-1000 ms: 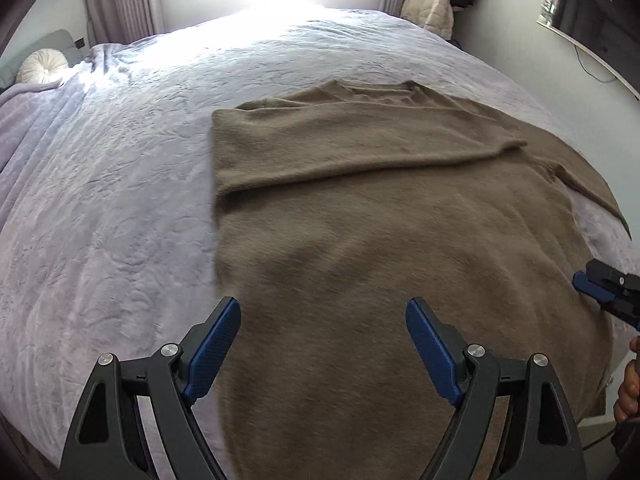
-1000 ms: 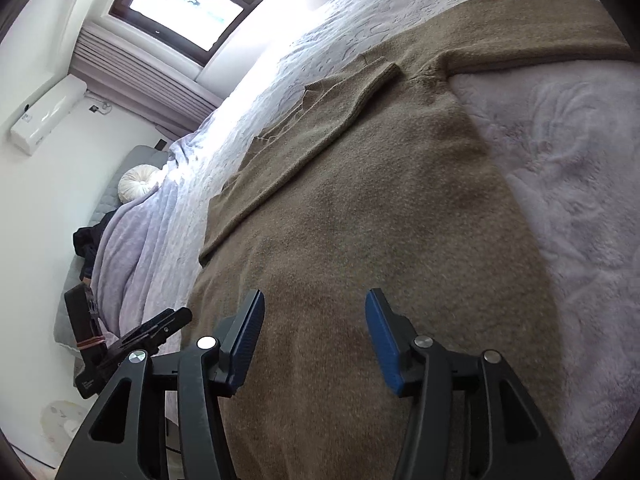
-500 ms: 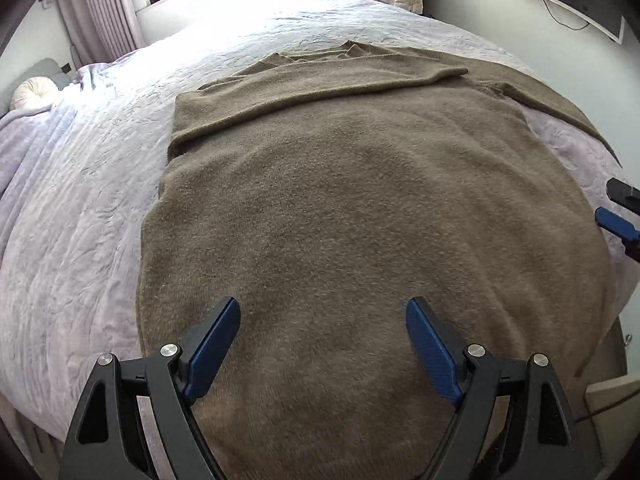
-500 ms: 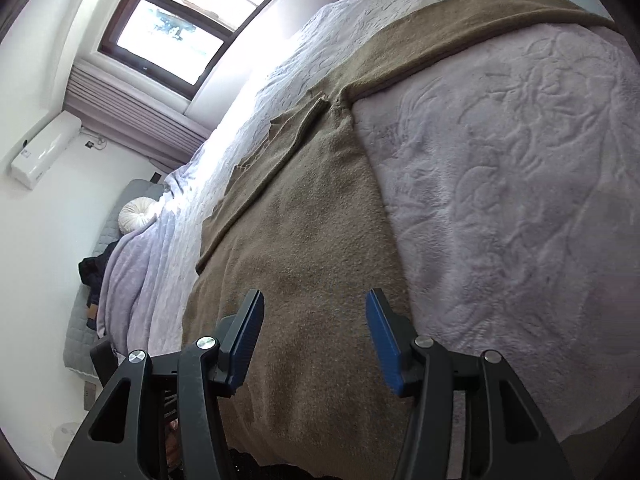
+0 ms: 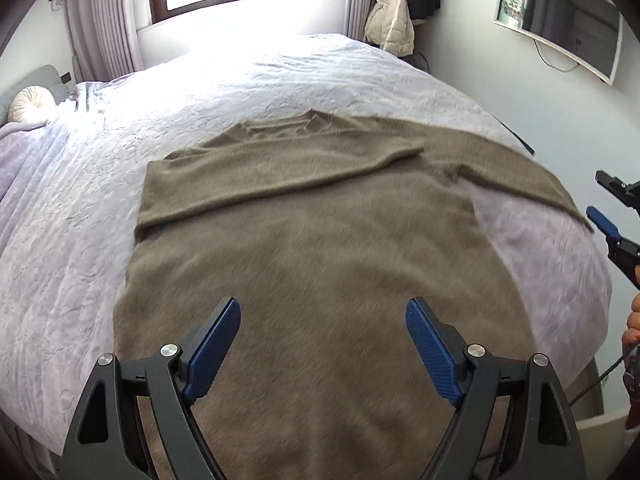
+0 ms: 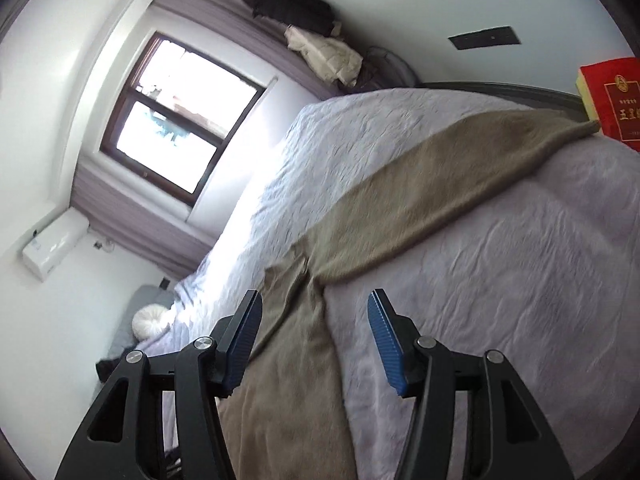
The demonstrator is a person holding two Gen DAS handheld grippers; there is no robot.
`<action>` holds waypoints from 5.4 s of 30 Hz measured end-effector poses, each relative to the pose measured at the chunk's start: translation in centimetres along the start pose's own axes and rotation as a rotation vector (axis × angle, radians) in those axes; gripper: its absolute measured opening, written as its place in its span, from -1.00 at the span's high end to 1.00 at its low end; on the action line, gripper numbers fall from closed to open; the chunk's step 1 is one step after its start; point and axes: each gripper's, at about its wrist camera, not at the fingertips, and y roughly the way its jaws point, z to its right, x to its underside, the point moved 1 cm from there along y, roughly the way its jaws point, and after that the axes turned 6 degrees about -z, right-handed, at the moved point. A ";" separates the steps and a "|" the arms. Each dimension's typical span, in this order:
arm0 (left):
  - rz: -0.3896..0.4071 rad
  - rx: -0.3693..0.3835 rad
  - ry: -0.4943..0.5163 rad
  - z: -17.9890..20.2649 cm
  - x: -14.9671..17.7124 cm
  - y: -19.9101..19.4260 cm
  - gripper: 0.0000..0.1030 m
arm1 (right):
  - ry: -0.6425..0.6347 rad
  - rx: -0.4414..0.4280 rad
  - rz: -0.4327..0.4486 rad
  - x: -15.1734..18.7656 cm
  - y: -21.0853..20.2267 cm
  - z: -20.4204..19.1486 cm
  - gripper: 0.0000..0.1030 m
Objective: Fold small clothes
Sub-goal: 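Grasp the other sleeve cuff with the right gripper, then lay the sleeve across the sweater body with the right gripper and release, then grasp the sweater side edge with the right gripper and fold it inward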
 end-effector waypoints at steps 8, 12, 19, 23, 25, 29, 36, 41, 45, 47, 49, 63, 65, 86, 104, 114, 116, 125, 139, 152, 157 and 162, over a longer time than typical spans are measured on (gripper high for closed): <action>0.005 0.034 -0.039 4.1 -7.6 4.8 -0.66 | 0.271 0.090 -0.001 -4.7 3.4 8.0 -0.15; -0.016 0.023 -0.017 7.1 -11.4 9.2 -0.66 | 0.258 0.078 0.028 -6.4 4.8 8.9 -0.15; -0.026 -0.005 -0.009 10.7 -15.8 14.9 -0.66 | 0.214 0.060 0.056 -9.9 7.1 8.7 -0.15; -0.087 -0.096 0.123 13.2 -15.3 19.4 -0.67 | 0.165 0.039 0.034 -10.8 8.6 7.4 0.66; -0.041 -0.098 0.166 13.4 -14.5 19.6 -0.67 | 0.127 -0.008 0.012 -10.7 9.0 6.3 0.83; -0.079 0.005 0.132 11.1 -14.7 18.1 -0.66 | 0.053 -0.024 0.006 -10.7 9.2 3.2 0.83; -0.021 0.040 0.071 3.5 -12.0 12.9 -0.66 | -0.135 -0.038 -0.043 -9.3 12.3 -5.2 0.83; -0.010 0.055 -0.015 -3.4 -9.9 12.0 -0.66 | -0.350 -0.043 -0.162 -4.5 18.8 -13.2 0.82; -0.032 0.028 -0.055 -8.4 -8.4 12.3 -0.66 | -0.586 -0.014 -0.333 2.2 26.5 -19.0 0.82; -0.088 0.001 -0.081 -10.6 -6.9 12.3 -0.66 | -0.650 0.031 -0.438 6.1 29.9 -20.0 0.81; -0.148 -0.031 -0.098 -12.0 -5.2 12.0 -0.66 | -0.644 0.118 -0.572 9.2 32.9 -19.3 0.75; -0.016 -0.034 -0.177 -13.8 0.8 8.6 -0.66 | -0.297 0.117 -0.475 7.9 28.3 -15.5 -0.28; -0.016 -0.008 -0.205 -14.3 1.3 7.5 -0.66 | -0.205 0.070 -0.457 7.3 27.4 -14.7 -0.28; -0.068 -0.089 -0.293 -19.4 0.3 7.6 -0.67 | -0.863 0.089 -0.477 13.1 35.3 -26.4 0.85; 0.005 -0.062 -0.258 -20.4 -4.3 5.9 -0.66 | -0.682 0.008 -0.503 10.9 28.9 -23.0 -0.34; -0.070 -0.065 -0.190 -17.1 -10.5 11.7 -0.66 | -0.032 0.049 -0.422 1.3 23.4 -7.9 -0.34; -0.124 -0.133 -0.181 -17.2 -10.6 14.3 -0.67 | 0.030 0.012 -0.449 1.3 24.3 -6.4 -0.18; -0.104 -0.133 -0.203 -18.2 -9.5 16.2 -1.00 | 0.002 0.082 -0.364 0.2 25.7 -4.6 0.87; -0.106 -0.080 -0.190 -20.3 -7.7 12.4 -1.00 | -0.029 0.104 -0.391 1.8 21.4 -3.8 0.82; -0.217 0.327 -0.344 -27.1 -8.8 15.7 -0.85 | -0.149 0.087 -0.494 -2.7 25.4 -4.0 -0.03; -0.207 0.256 -0.283 -25.1 -9.4 16.1 0.07 | -0.158 0.074 -0.551 -2.9 27.6 -4.3 0.21; -0.175 0.171 -0.217 -24.5 -9.4 15.5 0.30 | -0.222 0.103 -0.514 -3.1 26.5 -5.2 0.62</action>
